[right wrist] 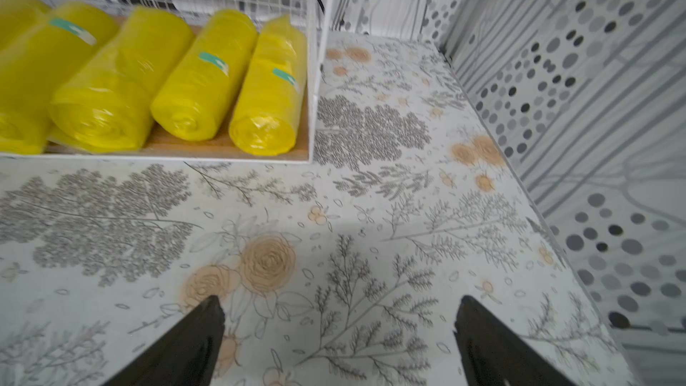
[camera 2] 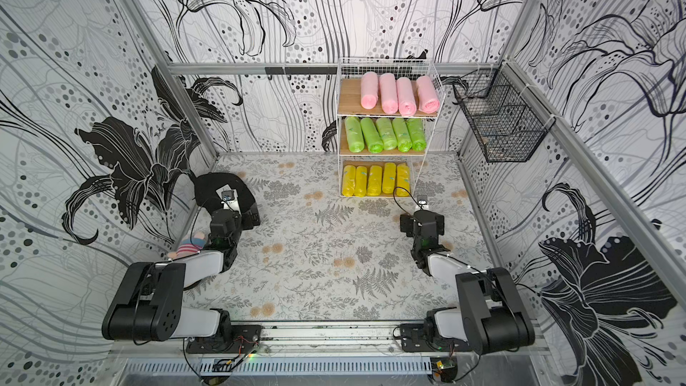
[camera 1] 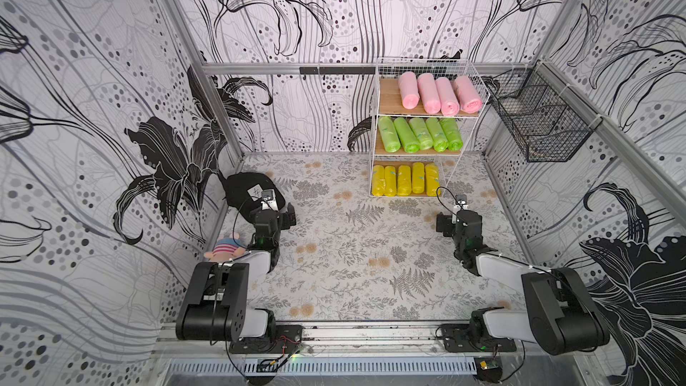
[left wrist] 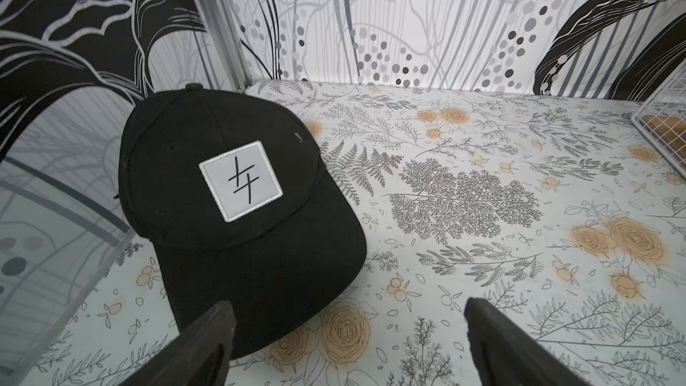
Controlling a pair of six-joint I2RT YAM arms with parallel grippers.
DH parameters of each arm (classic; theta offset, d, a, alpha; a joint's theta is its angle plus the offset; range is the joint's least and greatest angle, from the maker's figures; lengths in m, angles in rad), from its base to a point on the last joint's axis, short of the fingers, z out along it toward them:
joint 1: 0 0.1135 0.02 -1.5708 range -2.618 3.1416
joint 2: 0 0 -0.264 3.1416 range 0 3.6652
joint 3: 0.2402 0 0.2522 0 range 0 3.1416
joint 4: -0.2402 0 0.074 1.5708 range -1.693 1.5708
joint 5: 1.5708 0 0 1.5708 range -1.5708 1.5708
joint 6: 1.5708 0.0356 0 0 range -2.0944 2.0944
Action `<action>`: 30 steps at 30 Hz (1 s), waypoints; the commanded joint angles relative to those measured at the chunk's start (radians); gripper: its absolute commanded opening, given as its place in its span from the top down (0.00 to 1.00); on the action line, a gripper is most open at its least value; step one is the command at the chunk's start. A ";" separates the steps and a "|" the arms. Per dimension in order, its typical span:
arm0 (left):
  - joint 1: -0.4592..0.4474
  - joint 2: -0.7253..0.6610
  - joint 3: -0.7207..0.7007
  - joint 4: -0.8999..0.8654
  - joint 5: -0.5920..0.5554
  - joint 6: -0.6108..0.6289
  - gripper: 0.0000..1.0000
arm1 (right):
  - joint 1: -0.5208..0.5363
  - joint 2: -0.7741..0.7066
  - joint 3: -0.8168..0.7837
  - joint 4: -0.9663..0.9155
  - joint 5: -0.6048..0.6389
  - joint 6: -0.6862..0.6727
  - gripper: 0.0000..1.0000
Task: Sort the rolls of trash bags by color and place them on the shelf
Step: Reset both arms
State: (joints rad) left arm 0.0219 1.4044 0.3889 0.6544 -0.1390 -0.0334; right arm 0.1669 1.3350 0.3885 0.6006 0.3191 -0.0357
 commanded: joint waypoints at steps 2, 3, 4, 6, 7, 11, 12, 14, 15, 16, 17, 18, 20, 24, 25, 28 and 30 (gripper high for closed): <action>0.054 0.098 -0.022 0.211 0.115 -0.042 0.01 | -0.051 0.130 -0.061 0.285 -0.142 -0.015 0.00; 0.064 0.146 -0.035 0.302 0.132 -0.031 0.01 | -0.057 0.174 -0.064 0.333 -0.153 -0.013 0.00; 0.079 0.116 -0.028 0.239 0.153 -0.051 0.00 | -0.059 0.190 -0.065 0.368 -0.152 -0.011 0.00; 0.082 0.137 -0.032 0.283 0.182 -0.032 0.01 | -0.066 0.164 -0.054 0.297 -0.171 -0.010 0.00; 0.084 0.121 -0.023 0.239 0.188 -0.045 0.01 | -0.067 0.176 -0.048 0.308 -0.175 -0.010 0.00; 0.086 0.119 -0.019 0.223 0.181 -0.052 0.00 | -0.093 0.169 -0.029 0.258 -0.213 0.005 0.00; 0.087 0.122 -0.024 0.232 0.180 -0.047 0.00 | -0.093 0.170 -0.029 0.259 -0.213 0.004 0.00; 0.087 0.122 -0.023 0.236 0.182 -0.048 0.01 | -0.093 0.169 -0.030 0.259 -0.213 0.003 0.00; 0.087 0.121 -0.023 0.234 0.181 -0.048 0.01 | -0.092 0.168 -0.030 0.256 -0.213 0.003 0.00; 0.086 0.125 -0.024 0.241 0.182 -0.046 0.00 | -0.093 0.169 -0.030 0.260 -0.212 0.003 0.00; 0.086 0.125 -0.025 0.245 0.182 -0.045 0.00 | -0.092 0.168 -0.030 0.258 -0.212 0.003 0.00; 0.087 0.123 -0.023 0.240 0.181 -0.045 0.00 | -0.093 0.169 -0.030 0.258 -0.212 0.003 0.00; 0.086 0.123 -0.024 0.242 0.181 -0.045 0.00 | -0.093 0.169 -0.029 0.258 -0.212 0.003 0.00; 0.086 0.124 -0.025 0.241 0.181 -0.045 0.01 | -0.093 0.168 -0.033 0.263 -0.207 0.002 0.00; 0.086 0.123 -0.025 0.242 0.182 -0.045 0.00 | -0.093 0.168 -0.032 0.264 -0.207 0.002 0.00; 0.086 0.123 -0.024 0.241 0.182 -0.045 0.00 | -0.093 0.169 -0.033 0.263 -0.210 0.002 0.00; 0.086 0.124 -0.024 0.242 0.182 -0.046 0.00 | -0.093 0.168 -0.032 0.262 -0.209 0.001 0.00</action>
State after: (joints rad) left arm 0.1020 1.5284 0.3660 0.8459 0.0307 -0.0738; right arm 0.0795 1.5108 0.3431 0.8394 0.1184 -0.0422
